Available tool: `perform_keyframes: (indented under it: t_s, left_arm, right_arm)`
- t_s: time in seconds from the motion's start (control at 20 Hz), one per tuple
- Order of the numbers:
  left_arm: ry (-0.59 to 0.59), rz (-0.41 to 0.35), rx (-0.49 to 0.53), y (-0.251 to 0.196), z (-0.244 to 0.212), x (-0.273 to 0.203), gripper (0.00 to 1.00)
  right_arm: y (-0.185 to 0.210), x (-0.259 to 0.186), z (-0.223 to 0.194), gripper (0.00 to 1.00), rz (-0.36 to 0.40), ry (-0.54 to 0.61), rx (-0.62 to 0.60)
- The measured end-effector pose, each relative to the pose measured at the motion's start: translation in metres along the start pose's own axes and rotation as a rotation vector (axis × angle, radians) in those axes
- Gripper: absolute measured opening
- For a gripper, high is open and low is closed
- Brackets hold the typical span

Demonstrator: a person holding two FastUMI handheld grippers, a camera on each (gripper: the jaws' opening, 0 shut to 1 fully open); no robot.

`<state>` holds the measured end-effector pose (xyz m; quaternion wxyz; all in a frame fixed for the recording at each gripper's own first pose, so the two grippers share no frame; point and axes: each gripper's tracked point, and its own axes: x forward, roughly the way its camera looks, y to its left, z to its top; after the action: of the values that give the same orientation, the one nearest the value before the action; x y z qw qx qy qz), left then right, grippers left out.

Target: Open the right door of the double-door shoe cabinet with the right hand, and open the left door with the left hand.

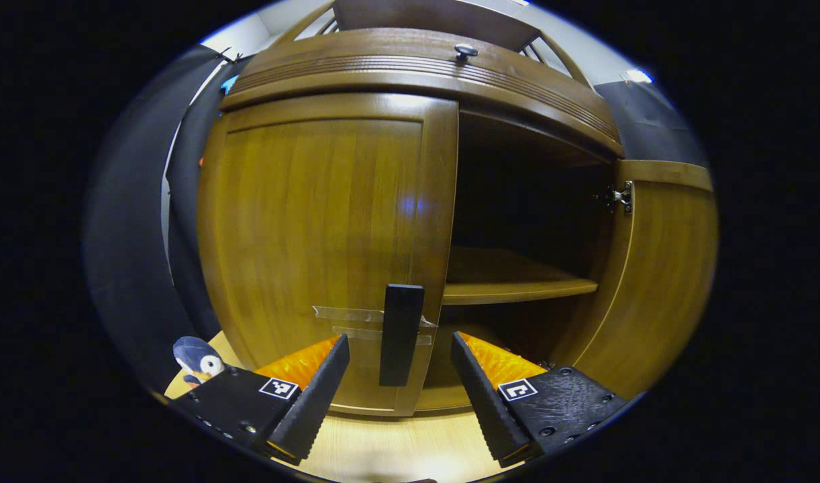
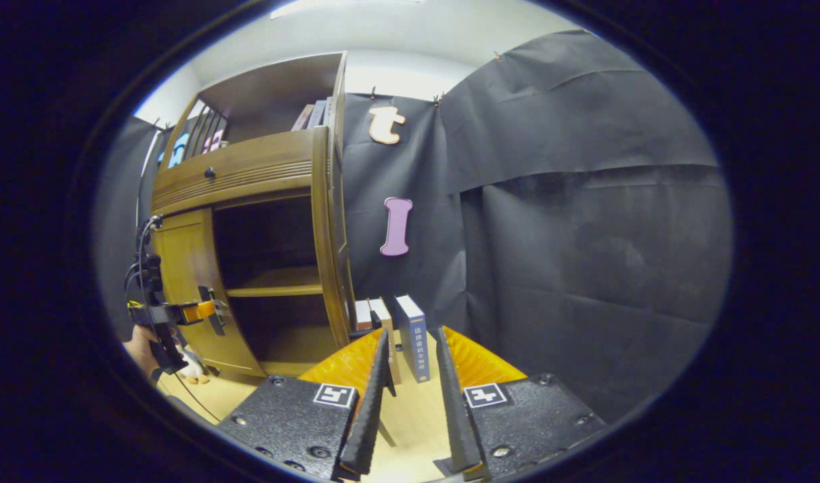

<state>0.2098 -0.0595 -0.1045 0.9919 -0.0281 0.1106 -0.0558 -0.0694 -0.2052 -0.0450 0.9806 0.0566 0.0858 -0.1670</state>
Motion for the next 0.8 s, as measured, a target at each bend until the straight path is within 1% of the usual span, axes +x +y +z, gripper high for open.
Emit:
perform_keyframes:
  t_s: [0.05,0.1,0.25,0.3,0.4,0.45,0.5,0.55,0.6,0.65,0.7,0.8]
  left_arm:
    - [0.007,0.007,0.005,0.004,-0.003,0.005,0.79]
    - [0.013,0.013,0.011,0.007,-0.003,0.009,0.86]
    - [0.026,0.015,0.023,0.013,-0.008,0.023,0.74]
    - [0.031,0.006,0.032,0.011,-0.01,0.026,0.73]
    - [0.02,-0.001,0.066,0.008,-0.006,0.033,0.72]
    - [0.023,-0.005,0.074,0.006,-0.005,0.034,0.51]
    - [0.028,-0.008,0.08,0.003,-0.007,0.035,0.6]
    - [0.04,-0.007,0.081,0.003,-0.009,0.036,0.53]
    - [0.046,-0.003,0.079,0.003,-0.011,0.039,0.53]
    - [0.048,-0.005,0.075,0.002,-0.011,0.041,0.58]
    - [0.048,-0.004,0.071,0.004,-0.011,0.041,0.45]
    - [0.052,-0.024,0.047,0.001,-0.009,0.04,0.45]
  right_arm:
    - [0.003,-0.001,0.001,0.46,0.004,0.0,0.001]
    - [0.003,-0.001,0.0,0.49,0.003,0.001,-0.001]
    - [0.005,-0.003,0.001,0.53,0.001,0.0,-0.007]
    - [0.006,-0.003,0.0,0.55,0.003,0.001,-0.008]
    - [0.01,-0.004,-0.002,0.54,0.007,0.008,-0.009]
    - [0.012,-0.006,-0.003,0.55,0.012,0.014,-0.006]
    - [0.016,-0.008,-0.003,0.54,0.015,0.017,-0.002]
    - [0.019,-0.011,0.0,0.54,0.023,0.011,0.0]
    - [0.023,-0.013,0.003,0.54,0.029,0.004,0.002]
    - [0.025,-0.015,0.005,0.55,0.034,-0.003,0.004]
    - [0.028,-0.017,0.007,0.54,0.039,-0.007,0.005]
    - [0.032,-0.018,0.004,0.55,0.047,0.001,-0.003]
